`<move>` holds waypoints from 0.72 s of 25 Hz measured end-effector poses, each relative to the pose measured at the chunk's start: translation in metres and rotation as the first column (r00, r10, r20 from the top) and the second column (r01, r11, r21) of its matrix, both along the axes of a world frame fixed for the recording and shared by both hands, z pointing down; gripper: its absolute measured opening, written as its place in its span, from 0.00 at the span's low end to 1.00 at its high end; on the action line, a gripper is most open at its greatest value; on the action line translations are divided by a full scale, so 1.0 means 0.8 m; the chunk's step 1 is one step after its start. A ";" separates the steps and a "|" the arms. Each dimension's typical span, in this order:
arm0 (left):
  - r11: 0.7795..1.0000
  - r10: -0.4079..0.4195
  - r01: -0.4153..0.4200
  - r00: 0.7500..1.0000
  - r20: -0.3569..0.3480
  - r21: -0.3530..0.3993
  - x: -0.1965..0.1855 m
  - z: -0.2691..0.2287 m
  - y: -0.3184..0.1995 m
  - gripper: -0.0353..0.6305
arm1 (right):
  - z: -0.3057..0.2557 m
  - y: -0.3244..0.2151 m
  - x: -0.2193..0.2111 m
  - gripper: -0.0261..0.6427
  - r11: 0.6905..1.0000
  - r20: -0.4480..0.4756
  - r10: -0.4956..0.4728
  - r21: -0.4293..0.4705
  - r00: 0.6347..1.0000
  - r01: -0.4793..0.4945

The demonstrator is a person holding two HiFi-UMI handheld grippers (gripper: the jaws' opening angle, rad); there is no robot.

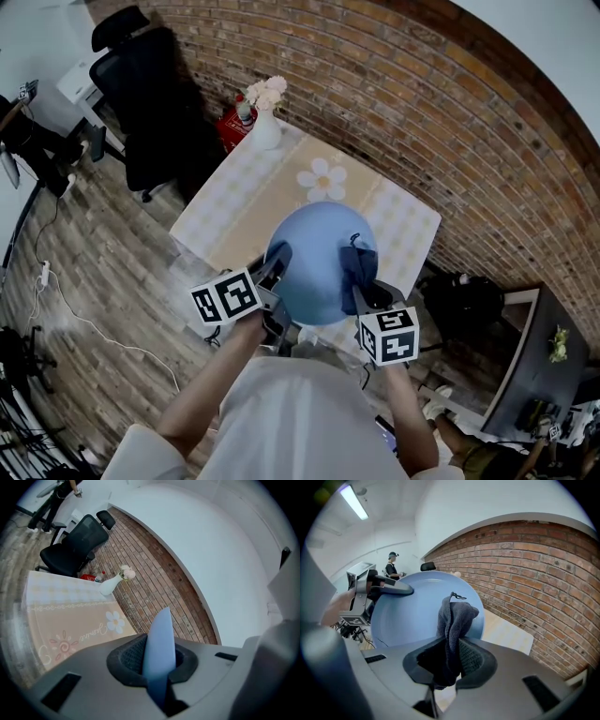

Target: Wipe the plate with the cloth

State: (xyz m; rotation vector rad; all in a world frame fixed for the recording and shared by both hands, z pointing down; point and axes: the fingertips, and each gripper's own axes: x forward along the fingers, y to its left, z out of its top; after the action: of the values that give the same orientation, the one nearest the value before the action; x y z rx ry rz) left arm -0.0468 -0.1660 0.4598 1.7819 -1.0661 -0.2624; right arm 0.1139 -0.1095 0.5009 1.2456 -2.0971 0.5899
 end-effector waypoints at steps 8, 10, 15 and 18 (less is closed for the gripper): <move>1.000 -0.011 0.011 1.000 -0.009 -0.005 -0.003 0.002 -0.001 0.12 | -0.007 0.026 -0.046 0.16 0.998 0.071 -0.063 -0.021 0.995 0.065; 1.000 -0.017 0.017 1.000 -0.014 -0.004 -0.005 0.002 -0.001 0.12 | -0.011 0.032 -0.061 0.16 0.997 0.114 -0.074 -0.026 0.991 0.078; 1.000 -0.014 0.014 1.000 -0.014 0.000 -0.001 0.001 0.003 0.12 | -0.020 0.044 -0.088 0.16 0.991 0.134 -0.132 -0.017 0.982 0.135; 1.000 -0.010 0.010 1.000 -0.005 0.010 0.001 -0.002 0.004 0.12 | -0.026 0.051 -0.107 0.16 0.983 0.149 -0.178 -0.008 0.973 0.182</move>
State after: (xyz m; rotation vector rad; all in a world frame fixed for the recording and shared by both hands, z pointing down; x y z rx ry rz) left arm -0.0456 -0.1624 0.4582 1.7851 -1.0719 -0.2784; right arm 0.0286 -0.0691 0.4800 1.0121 -2.2899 0.6377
